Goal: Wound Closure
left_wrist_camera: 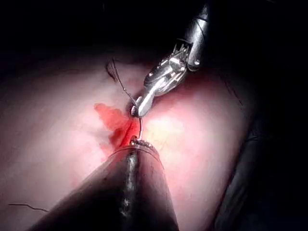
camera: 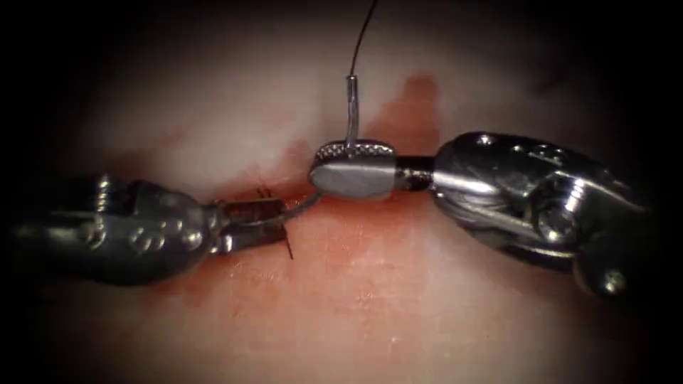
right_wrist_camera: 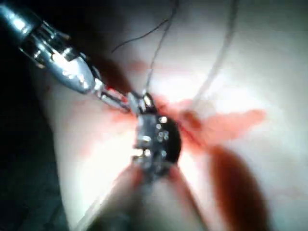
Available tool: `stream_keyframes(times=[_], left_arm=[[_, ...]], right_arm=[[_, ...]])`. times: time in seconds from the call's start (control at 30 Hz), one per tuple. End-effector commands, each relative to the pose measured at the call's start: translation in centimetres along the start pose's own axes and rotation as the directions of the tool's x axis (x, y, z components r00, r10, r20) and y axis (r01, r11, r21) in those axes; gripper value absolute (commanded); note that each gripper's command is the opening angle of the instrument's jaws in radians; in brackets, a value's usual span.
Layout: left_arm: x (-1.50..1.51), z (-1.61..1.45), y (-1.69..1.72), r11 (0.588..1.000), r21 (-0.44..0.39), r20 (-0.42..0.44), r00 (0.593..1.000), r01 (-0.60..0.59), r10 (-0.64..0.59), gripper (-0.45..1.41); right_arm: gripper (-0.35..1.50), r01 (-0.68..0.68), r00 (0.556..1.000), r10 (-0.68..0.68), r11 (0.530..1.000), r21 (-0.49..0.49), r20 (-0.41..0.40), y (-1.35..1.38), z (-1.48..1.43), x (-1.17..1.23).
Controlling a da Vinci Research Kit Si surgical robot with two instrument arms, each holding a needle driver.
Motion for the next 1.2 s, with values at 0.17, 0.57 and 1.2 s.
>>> stream_keyframes(times=[0.17,0.57,1.2], left_arm=[[0.03,0.07,0.03,1.000,-0.015,-0.010,1.000,-0.005,0.005,-0.45],[0.40,-0.20,-0.37,0.915,-0.259,-0.160,0.921,0.309,-0.356,1.13],[-0.11,0.38,-0.19,0.759,-0.432,0.074,0.858,0.487,-0.508,0.89]], right_arm=[[-0.35,0.082,0.997,-0.082,0.997,-0.012,0.001,0.02,-0.14,0.03],[-0.35,0.358,0.929,-0.364,0.929,0.096,0.060,0.08,-0.22,0.00],[-0.35,0.829,0.502,-0.864,0.468,0.306,-0.035,-0.54,-0.02,0.18]])
